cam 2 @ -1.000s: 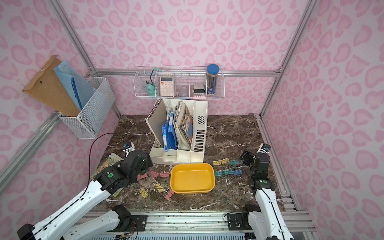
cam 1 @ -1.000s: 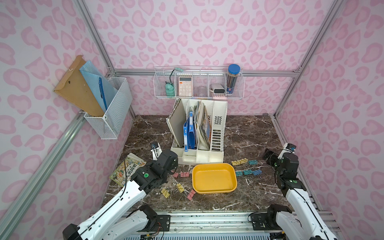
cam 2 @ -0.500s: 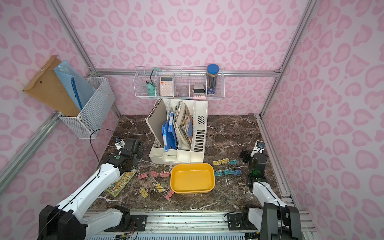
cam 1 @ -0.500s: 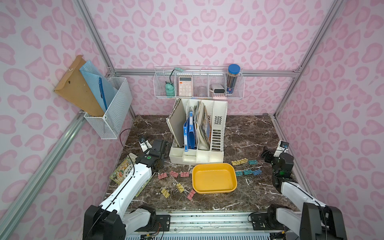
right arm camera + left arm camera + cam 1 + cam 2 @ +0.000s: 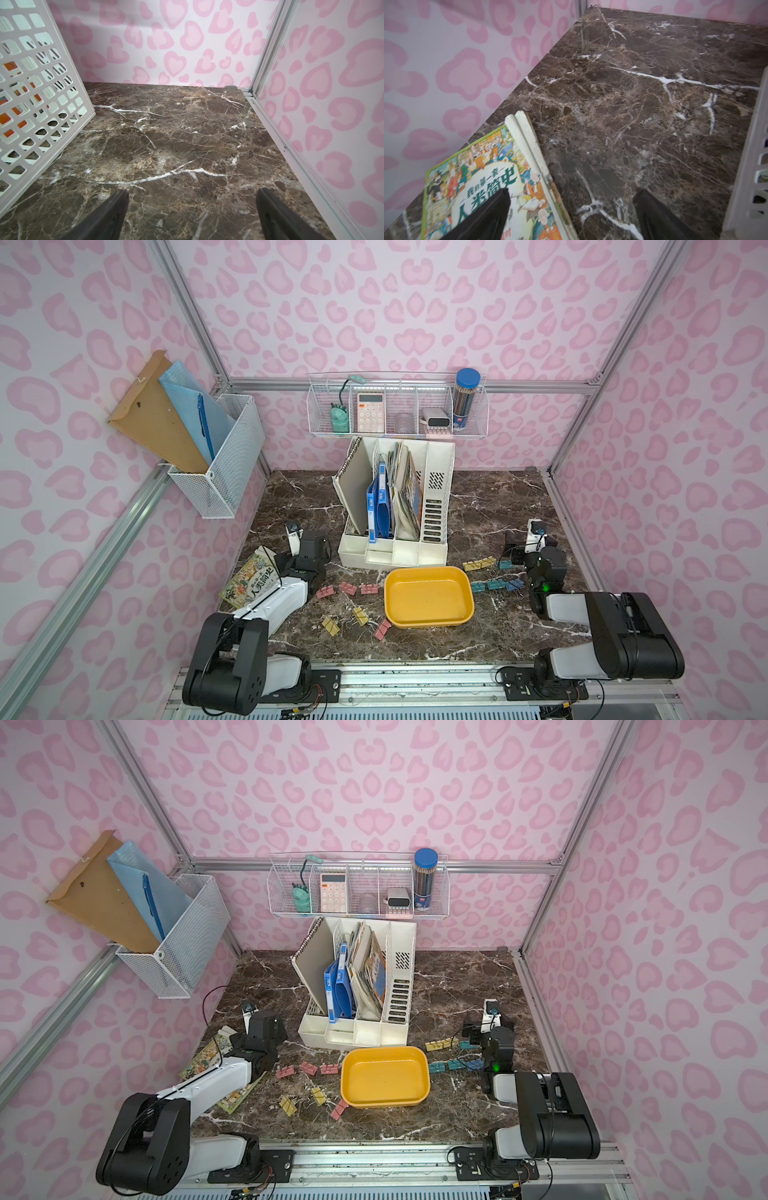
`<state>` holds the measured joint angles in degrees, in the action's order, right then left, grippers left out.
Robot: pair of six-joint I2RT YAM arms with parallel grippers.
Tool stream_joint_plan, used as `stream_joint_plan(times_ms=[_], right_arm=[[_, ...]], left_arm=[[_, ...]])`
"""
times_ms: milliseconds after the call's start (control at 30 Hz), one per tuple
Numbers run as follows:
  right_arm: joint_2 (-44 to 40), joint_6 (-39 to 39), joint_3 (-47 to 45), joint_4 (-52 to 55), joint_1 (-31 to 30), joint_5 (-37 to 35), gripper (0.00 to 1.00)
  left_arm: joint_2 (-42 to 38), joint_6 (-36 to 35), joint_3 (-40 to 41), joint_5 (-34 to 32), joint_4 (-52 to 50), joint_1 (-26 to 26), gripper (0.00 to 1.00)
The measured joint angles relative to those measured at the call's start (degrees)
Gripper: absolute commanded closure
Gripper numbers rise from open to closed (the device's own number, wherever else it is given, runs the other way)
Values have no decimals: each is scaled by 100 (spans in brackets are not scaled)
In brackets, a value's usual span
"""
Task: Take out the binder clips from the storage box
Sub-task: Reset both arms
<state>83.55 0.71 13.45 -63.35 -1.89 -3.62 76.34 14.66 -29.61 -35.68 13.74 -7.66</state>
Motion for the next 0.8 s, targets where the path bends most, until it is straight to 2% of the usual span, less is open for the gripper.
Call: stream_joint_plan(times_ms=[233,400,533,633,733,800], right_arm=[[411,-208,-535,-1259,-120,-90,0],[551,-245,-590,-1727,-146,-111,0],[584,-243,-494,-1794,-146,-197,0],[592,-236,-459,-1788,-146,-289,0],[592,-221,-444,-1788,-146,-317,0],[592,-219,-444,-1788,-146,-323,0]], left_arm=[[595,-920,404,380,1849,184,3],[852,-1032,767,688,2951,590,3],[901,-1005,929,1182,3362,796,4],[1314,-990,1034,1379,3963,925,4],[1458,-1001,1075,1676,4124,986,4],[1456,-973,824,1714,3989,1084,2]])
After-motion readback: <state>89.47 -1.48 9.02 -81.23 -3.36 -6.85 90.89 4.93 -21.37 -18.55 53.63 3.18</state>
